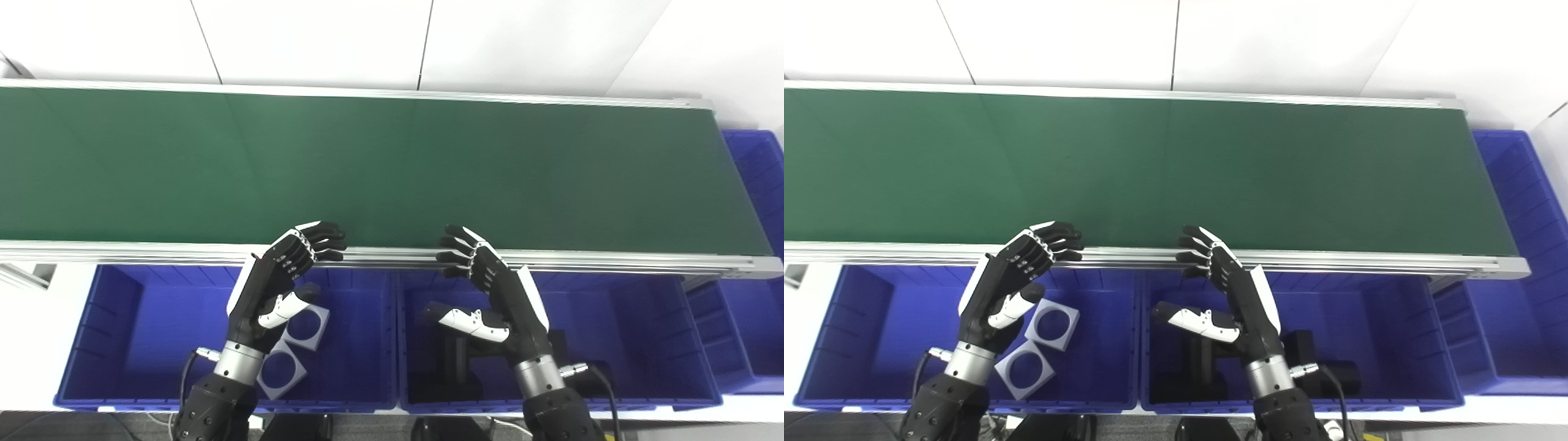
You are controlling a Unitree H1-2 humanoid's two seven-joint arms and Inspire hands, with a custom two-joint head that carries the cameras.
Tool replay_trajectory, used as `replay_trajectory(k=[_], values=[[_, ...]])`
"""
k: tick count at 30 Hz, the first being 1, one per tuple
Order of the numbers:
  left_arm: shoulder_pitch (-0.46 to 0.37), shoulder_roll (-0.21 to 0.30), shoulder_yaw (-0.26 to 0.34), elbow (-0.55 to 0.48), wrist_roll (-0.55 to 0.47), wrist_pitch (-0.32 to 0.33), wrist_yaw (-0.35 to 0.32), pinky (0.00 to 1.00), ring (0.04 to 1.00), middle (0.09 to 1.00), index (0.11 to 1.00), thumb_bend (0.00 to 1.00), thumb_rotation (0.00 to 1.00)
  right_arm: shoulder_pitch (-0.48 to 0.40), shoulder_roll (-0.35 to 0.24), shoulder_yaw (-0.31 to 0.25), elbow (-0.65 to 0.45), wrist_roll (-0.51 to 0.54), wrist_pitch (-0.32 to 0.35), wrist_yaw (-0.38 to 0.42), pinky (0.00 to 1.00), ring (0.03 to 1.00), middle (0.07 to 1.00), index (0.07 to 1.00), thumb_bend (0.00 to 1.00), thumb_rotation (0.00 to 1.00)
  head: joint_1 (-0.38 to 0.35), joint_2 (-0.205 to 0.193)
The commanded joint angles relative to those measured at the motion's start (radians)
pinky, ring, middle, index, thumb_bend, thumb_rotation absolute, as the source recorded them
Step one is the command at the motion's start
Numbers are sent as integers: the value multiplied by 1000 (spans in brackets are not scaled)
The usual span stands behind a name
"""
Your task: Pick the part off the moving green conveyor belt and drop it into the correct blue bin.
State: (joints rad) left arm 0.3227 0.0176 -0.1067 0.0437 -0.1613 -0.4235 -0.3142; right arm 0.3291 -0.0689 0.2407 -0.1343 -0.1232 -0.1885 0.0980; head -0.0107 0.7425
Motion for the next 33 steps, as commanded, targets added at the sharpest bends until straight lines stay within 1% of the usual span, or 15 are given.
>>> replay_trajectory(k=[1,6,12,18,21,27,33], values=[[-12,-3,-1,-14,7,-45,-5,634,689,724,728,856,598,-10,12,-8,-7,8,-85,-15,680,762,810,853,714,368,0,1],[-15,1,-7,-10,19,-45,-1,640,690,727,734,860,593,-7,16,-20,6,7,-111,-19,678,764,809,851,715,368,-4,-5],[-15,7,-15,-11,50,-40,12,649,701,742,759,868,606,-5,12,-18,16,-1,-134,-24,687,772,813,856,723,382,-6,-14],[-8,15,-18,-13,64,-36,17,666,720,767,789,840,576,-2,16,-14,24,-3,-158,-28,692,772,809,852,737,420,-13,-20],[-1,18,-17,-16,64,-41,15,667,723,768,793,826,559,0,19,-14,29,-2,-169,-32,690,768,806,848,739,434,-13,-23],[15,19,-15,-31,76,-46,21,660,719,766,790,828,564,5,22,-13,33,5,-194,-33,687,761,800,842,740,460,-10,-25],[26,22,-16,-39,75,-45,17,661,717,765,788,834,577,21,22,-13,27,33,-213,-27,689,761,801,842,733,445,-13,-25]])
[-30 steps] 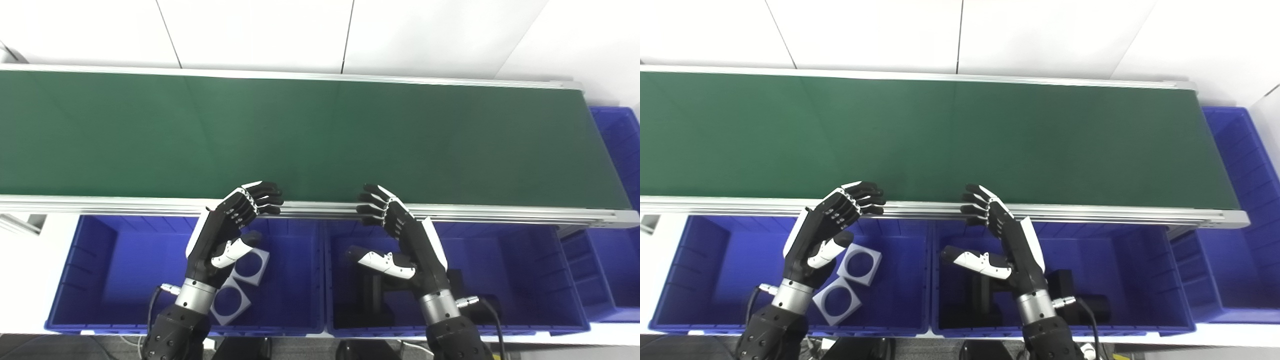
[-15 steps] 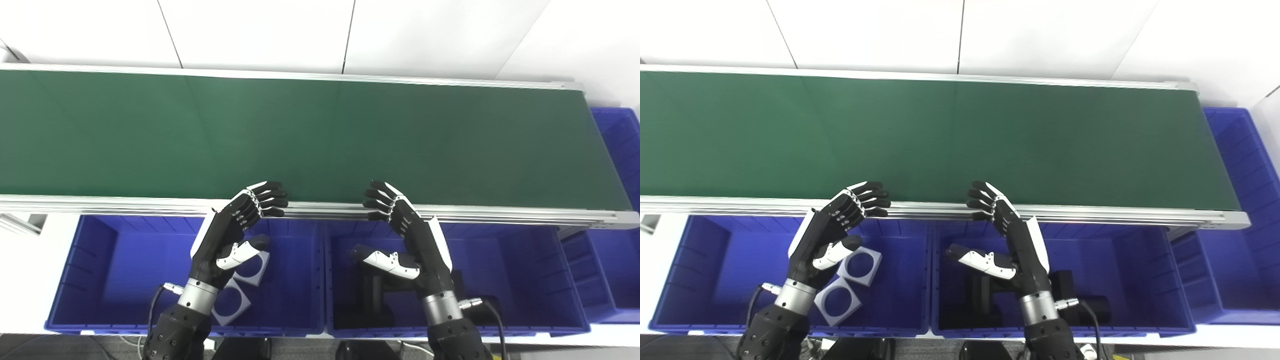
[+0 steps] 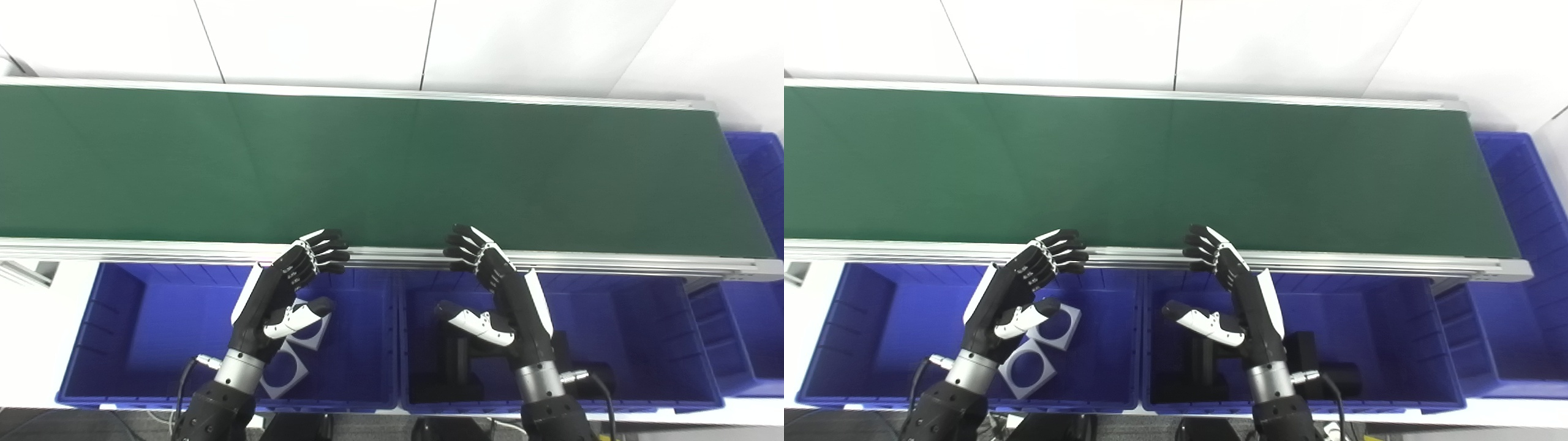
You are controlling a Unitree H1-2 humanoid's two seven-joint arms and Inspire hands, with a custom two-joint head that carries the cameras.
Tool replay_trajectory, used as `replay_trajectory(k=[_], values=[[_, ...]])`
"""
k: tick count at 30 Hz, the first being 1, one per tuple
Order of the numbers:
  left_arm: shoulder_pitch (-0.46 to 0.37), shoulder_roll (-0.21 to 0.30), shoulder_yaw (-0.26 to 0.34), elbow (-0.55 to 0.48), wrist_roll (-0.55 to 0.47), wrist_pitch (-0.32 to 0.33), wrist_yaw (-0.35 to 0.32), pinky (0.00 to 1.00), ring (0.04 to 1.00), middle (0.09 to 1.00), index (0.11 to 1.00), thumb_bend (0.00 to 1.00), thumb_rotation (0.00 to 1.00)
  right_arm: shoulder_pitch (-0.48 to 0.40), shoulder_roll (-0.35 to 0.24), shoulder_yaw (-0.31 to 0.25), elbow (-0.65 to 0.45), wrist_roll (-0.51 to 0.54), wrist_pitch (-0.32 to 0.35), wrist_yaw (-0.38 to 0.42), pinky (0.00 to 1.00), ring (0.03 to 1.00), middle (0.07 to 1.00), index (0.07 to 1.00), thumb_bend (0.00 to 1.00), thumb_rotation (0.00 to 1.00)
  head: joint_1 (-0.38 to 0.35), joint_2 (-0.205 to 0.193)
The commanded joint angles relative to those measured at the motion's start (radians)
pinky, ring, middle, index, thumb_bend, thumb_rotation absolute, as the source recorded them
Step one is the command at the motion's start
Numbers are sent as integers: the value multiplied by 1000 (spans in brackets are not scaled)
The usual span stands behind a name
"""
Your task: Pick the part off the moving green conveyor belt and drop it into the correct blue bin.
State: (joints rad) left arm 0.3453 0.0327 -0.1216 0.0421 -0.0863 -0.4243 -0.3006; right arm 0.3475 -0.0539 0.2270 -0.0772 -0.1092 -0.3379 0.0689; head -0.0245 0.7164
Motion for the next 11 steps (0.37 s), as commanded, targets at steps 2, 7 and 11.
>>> replay_trajectory(k=[2,7,11], values=[[5,9,-2,-37,-1,-44,2,663,718,767,789,843,587,6,6,1,-32,21,-66,3,691,760,800,844,733,448,1,0],[2,10,-1,-33,4,-44,4,669,720,768,790,836,588,6,4,0,-30,25,-70,5,691,760,802,844,728,446,4,1],[-4,10,1,-26,7,-44,6,671,722,769,790,828,592,1,4,-1,-25,23,-72,5,687,757,799,840,731,452,2,0]])
